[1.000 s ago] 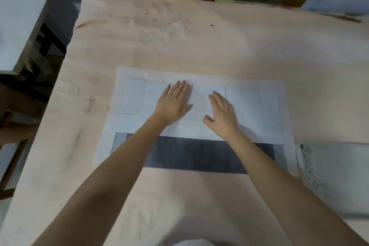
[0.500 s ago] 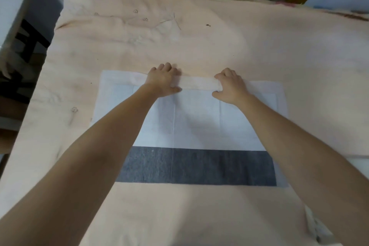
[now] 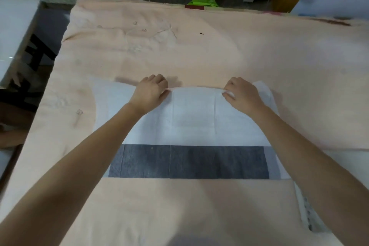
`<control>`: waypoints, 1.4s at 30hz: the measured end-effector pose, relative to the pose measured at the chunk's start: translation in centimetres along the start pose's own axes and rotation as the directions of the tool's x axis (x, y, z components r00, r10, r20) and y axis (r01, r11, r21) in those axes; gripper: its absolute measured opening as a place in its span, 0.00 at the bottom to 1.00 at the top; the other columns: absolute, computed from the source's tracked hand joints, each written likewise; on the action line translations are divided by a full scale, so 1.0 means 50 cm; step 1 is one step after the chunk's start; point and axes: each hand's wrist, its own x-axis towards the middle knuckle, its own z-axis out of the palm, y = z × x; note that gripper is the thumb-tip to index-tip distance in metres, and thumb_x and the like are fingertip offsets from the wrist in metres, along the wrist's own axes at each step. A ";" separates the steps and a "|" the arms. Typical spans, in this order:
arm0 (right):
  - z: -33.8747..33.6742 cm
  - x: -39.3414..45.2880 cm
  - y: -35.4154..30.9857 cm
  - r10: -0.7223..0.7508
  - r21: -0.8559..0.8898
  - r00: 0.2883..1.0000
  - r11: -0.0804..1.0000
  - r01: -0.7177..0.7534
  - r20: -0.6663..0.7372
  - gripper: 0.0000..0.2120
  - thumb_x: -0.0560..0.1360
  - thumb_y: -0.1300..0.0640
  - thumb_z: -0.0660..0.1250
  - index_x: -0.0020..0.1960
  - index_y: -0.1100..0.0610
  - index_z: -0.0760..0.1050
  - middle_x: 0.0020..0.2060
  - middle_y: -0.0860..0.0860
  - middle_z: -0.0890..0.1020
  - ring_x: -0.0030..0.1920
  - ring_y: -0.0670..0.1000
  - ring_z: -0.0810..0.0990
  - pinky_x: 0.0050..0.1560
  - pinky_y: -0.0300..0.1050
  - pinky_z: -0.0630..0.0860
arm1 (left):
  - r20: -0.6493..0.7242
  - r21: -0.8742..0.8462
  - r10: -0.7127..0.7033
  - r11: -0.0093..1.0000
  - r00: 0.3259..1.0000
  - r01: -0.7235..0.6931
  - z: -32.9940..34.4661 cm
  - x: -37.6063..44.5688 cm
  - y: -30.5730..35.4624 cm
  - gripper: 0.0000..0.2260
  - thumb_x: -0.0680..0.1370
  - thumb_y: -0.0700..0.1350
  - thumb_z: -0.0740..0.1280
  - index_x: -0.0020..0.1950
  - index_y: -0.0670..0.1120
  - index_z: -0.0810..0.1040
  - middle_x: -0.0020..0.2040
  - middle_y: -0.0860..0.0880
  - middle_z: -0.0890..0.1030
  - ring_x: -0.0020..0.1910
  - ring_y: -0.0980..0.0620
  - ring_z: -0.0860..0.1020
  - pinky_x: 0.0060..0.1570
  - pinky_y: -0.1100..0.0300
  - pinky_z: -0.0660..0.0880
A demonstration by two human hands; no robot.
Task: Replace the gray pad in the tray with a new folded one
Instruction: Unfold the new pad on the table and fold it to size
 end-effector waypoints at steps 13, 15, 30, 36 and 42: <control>0.043 -0.282 -0.118 0.065 -0.120 0.996 0.990 -0.072 -0.056 0.15 0.56 0.63 0.79 0.40 0.61 0.79 0.43 0.56 0.83 0.41 0.56 0.82 0.41 0.45 0.76 | 0.114 -0.020 -0.092 0.995 0.989 0.095 0.051 -0.262 0.136 0.26 0.67 0.32 0.71 0.65 0.38 0.73 0.60 0.41 0.80 0.61 0.37 0.76 0.59 0.38 0.71; 0.059 -0.295 -0.127 0.088 -0.112 0.996 0.990 -0.091 -0.033 0.13 0.57 0.64 0.78 0.39 0.61 0.78 0.46 0.57 0.83 0.46 0.57 0.82 0.47 0.48 0.77 | 0.187 -0.004 -0.092 0.996 0.978 0.095 0.063 -0.279 0.138 0.29 0.69 0.34 0.72 0.69 0.42 0.71 0.66 0.44 0.75 0.66 0.38 0.72 0.63 0.36 0.65; 0.100 -0.269 -0.212 0.236 0.157 0.970 0.962 -0.224 -0.061 0.24 0.77 0.54 0.51 0.67 0.63 0.70 0.71 0.58 0.68 0.71 0.56 0.65 0.72 0.52 0.58 | 0.161 -0.098 -0.135 0.983 0.978 0.152 0.083 -0.264 0.176 0.26 0.78 0.55 0.48 0.73 0.47 0.66 0.74 0.46 0.64 0.74 0.44 0.59 0.71 0.43 0.49; 0.118 -0.145 -0.274 0.268 -0.042 0.946 0.963 -0.265 0.184 0.32 0.76 0.48 0.32 0.76 0.59 0.46 0.77 0.53 0.47 0.76 0.52 0.42 0.76 0.51 0.41 | 0.227 -0.011 -0.265 0.961 0.937 0.275 0.124 -0.155 0.230 0.33 0.79 0.59 0.32 0.77 0.45 0.56 0.77 0.46 0.56 0.76 0.47 0.51 0.73 0.44 0.43; 0.157 -0.141 -0.283 0.202 -0.037 0.955 0.979 -0.199 0.216 0.32 0.77 0.47 0.32 0.76 0.60 0.48 0.77 0.54 0.49 0.76 0.52 0.44 0.75 0.51 0.40 | 0.240 -0.003 -0.261 0.963 0.935 0.270 0.165 -0.157 0.199 0.31 0.81 0.57 0.36 0.75 0.42 0.61 0.75 0.45 0.62 0.74 0.45 0.60 0.71 0.43 0.49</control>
